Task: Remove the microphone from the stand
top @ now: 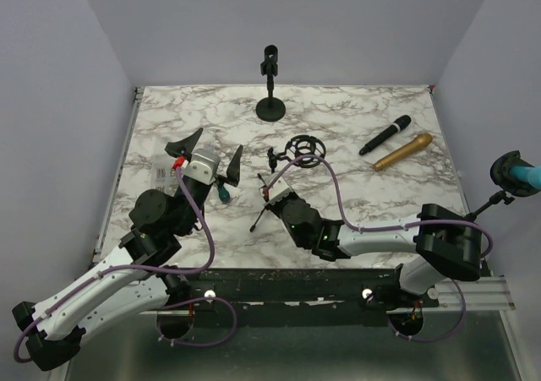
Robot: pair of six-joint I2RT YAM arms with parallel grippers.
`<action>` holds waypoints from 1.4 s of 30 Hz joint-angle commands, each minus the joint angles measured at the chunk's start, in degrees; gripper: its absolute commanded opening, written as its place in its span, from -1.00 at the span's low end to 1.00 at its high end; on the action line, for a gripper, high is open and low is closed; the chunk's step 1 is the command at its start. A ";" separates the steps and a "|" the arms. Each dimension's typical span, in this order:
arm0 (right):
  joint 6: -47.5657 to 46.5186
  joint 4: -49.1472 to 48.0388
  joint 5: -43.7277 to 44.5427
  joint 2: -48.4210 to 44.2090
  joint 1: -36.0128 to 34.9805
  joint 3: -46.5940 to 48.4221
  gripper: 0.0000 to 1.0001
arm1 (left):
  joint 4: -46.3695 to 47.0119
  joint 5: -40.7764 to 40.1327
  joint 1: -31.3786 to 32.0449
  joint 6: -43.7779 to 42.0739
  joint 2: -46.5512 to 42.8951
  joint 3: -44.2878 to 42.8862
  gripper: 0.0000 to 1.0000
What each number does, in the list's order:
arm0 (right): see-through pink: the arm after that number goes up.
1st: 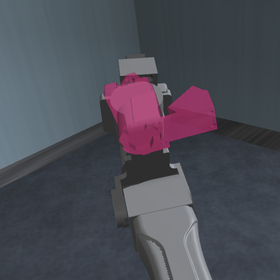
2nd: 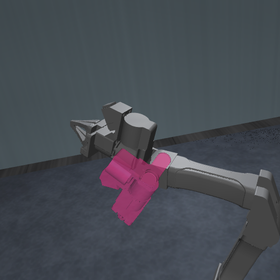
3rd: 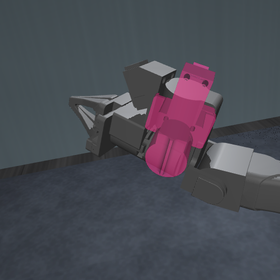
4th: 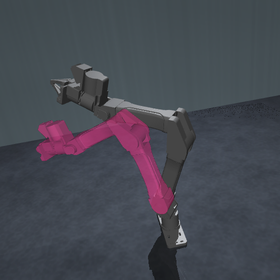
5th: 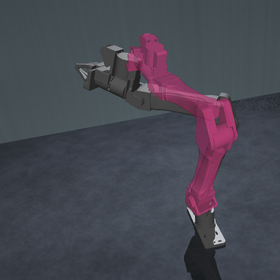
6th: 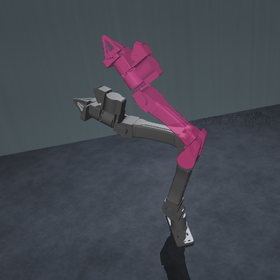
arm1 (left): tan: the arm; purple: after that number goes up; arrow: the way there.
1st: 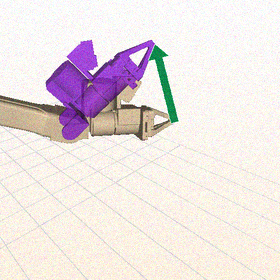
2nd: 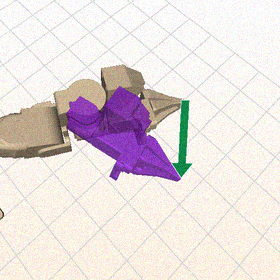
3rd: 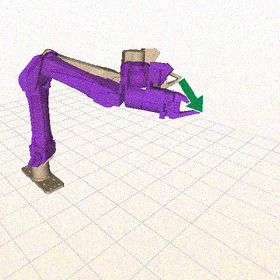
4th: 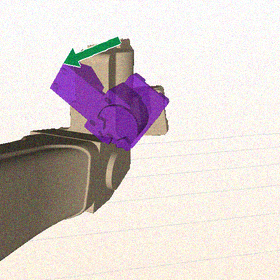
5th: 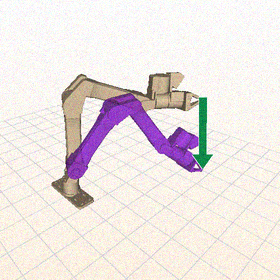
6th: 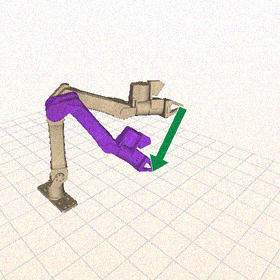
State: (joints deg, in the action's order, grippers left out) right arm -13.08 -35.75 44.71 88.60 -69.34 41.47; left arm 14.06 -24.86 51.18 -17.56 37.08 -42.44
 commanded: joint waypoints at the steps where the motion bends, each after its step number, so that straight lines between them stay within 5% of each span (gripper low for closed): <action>1: -1.06 4.53 3.79 1.67 -0.11 0.80 -0.87 | 0.79 0.16 0.51 -0.02 -0.43 -1.42 0.87; 4: -0.22 4.31 4.36 1.17 -0.31 0.89 -0.33 | 0.79 0.17 0.50 -0.04 -0.35 -1.42 0.87; 7: 0.41 4.02 4.85 -0.41 -0.67 0.65 -0.03 | 0.83 -0.06 0.52 -0.10 -0.26 -1.33 0.87; 20: 7.26 6.52 1.31 -17.25 -0.80 -6.22 0.55 | 0.92 -0.03 0.54 -0.03 -0.03 -1.25 0.87; 31: 12.65 14.57 -3.90 -30.74 -0.78 1.24 0.55 | 0.52 0.35 0.59 0.51 0.77 -1.49 0.87; 33: 12.88 18.25 -3.69 -27.84 -0.74 6.86 0.36 | 0.44 0.43 0.63 0.60 0.94 -1.51 0.87; 36: 14.97 24.73 -1.27 -22.09 -0.79 15.85 -0.19 | 0.35 0.43 0.61 0.69 1.06 -1.51 0.87; 42: 11.46 27.70 1.83 -13.63 -0.70 25.80 -0.64 | 0.44 0.10 0.59 0.33 1.06 -1.51 0.87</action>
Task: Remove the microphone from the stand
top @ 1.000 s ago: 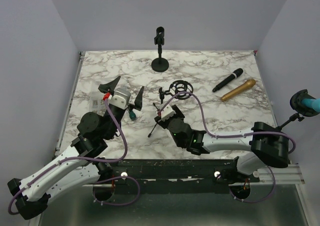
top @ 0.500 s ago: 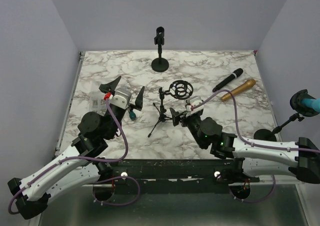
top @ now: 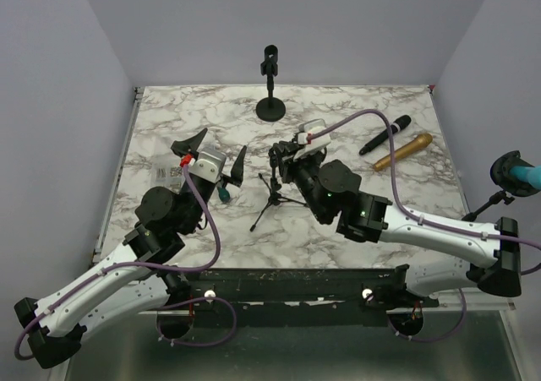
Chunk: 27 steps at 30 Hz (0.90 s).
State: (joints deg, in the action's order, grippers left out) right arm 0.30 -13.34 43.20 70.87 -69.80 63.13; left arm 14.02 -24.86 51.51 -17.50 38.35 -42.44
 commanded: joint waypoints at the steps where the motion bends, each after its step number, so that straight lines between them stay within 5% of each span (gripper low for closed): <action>1: -2.57 5.08 4.33 5.50 -0.11 5.06 -0.67 | 0.48 0.08 0.28 0.26 -0.27 -1.51 0.87; 11: -0.95 5.13 5.54 14.01 2.99 2.49 -0.73 | 0.74 -0.19 0.35 -0.15 -1.10 -1.42 0.87; 27: 7.15 7.54 1.33 13.22 2.94 -1.11 -0.73 | 0.48 0.15 0.35 0.18 -0.92 -1.60 0.87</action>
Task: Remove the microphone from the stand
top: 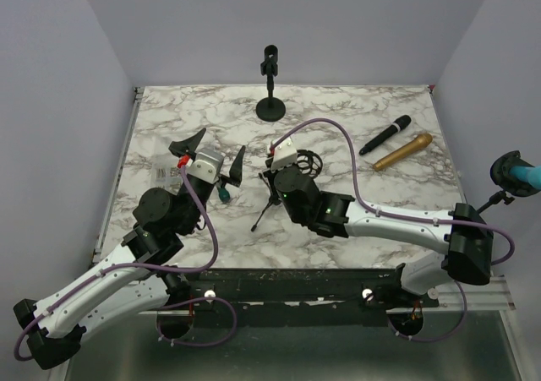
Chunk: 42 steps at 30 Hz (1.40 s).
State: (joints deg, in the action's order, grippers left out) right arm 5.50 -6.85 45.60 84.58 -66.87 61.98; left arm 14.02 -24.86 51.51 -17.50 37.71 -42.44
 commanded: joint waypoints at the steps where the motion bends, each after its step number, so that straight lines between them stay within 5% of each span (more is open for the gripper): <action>1: 2.03 1.32 -1.23 -0.89 0.03 0.16 -0.72 | 0.48 0.21 0.38 0.18 -0.27 -1.60 0.87; 5: 2.97 2.67 -3.40 -2.71 0.01 0.31 -0.54 | 0.39 0.25 0.35 0.27 -0.36 -1.66 0.87; 13: 12.12 3.53 -14.40 -7.71 0.00 -8.17 0.33 | 0.41 0.16 0.48 0.31 -1.05 -1.60 0.87; 17: 15.75 -5.69 -26.50 -10.33 0.03 -17.84 0.65 | 0.24 0.47 0.56 0.70 -1.08 -1.77 0.87; 22: 30.87 -12.30 -28.55 -5.15 -0.35 -22.81 0.65 | 0.22 0.25 0.53 0.65 -0.72 -1.78 0.87; 24: 35.33 -12.22 -23.17 -1.83 -2.64 -22.68 0.66 | 0.13 0.43 0.53 0.67 -0.62 -1.77 0.87; 36: 62.91 21.10 3.03 19.50 -5.29 -2.14 0.58 | 0.70 -0.01 0.55 -0.60 -1.25 -1.45 0.87; 42: 64.13 25.76 4.66 27.60 -5.39 3.99 0.37 | 0.83 -0.03 0.53 -0.71 -1.83 -1.44 0.87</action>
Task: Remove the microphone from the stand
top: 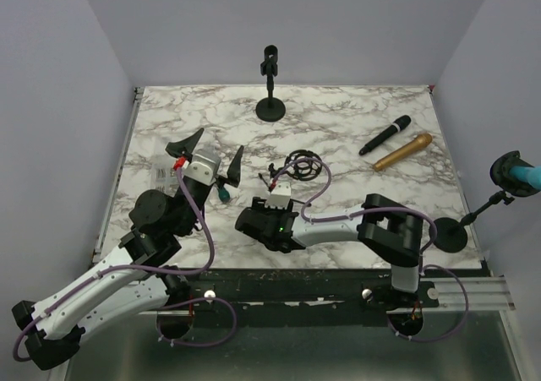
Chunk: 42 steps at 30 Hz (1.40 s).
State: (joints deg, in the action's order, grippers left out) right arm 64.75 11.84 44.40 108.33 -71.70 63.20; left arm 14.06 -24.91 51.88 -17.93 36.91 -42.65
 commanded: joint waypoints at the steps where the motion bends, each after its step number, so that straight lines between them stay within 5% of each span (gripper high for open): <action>1: 4.32 6.74 6.35 4.43 -0.59 3.31 0.37 | 1.02 -0.07 0.15 -0.26 -1.12 -1.13 0.87; 2: 4.09 6.85 6.98 5.13 -0.58 3.93 0.36 | 1.20 -0.30 0.15 -0.26 -1.15 -1.04 0.87; 6: 6.49 10.45 9.71 6.24 -0.56 5.21 -0.24 | 0.75 -0.12 0.16 -0.08 -1.05 -1.29 0.87; 12: 10.89 13.55 12.48 3.57 -0.57 -0.48 -0.29 | 0.83 -0.26 0.18 -0.16 -1.23 -1.33 0.87; 18: -11.81 -8.46 8.25 -2.73 -0.28 -12.02 -0.64 | 0.68 0.23 0.24 0.26 -1.26 -1.36 0.87; 22: -16.97 -13.25 2.96 -4.92 1.92 -14.28 -0.99 | 0.99 -0.06 0.33 0.24 -0.93 -1.16 0.87; 34: -29.27 -20.07 -2.38 -7.96 16.86 -13.15 -0.99 | 0.17 0.74 0.56 0.82 -1.15 -1.58 0.87; 42: -35.81 -19.84 -8.29 1.37 32.45 0.37 -0.99 | 1.01 -0.19 0.60 -0.03 -1.76 -1.21 0.87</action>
State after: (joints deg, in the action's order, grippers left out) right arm 33.74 -4.82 38.74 105.10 -43.99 56.31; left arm 14.00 -24.86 52.01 -17.69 35.97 -42.65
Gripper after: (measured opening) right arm 0.051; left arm 0.929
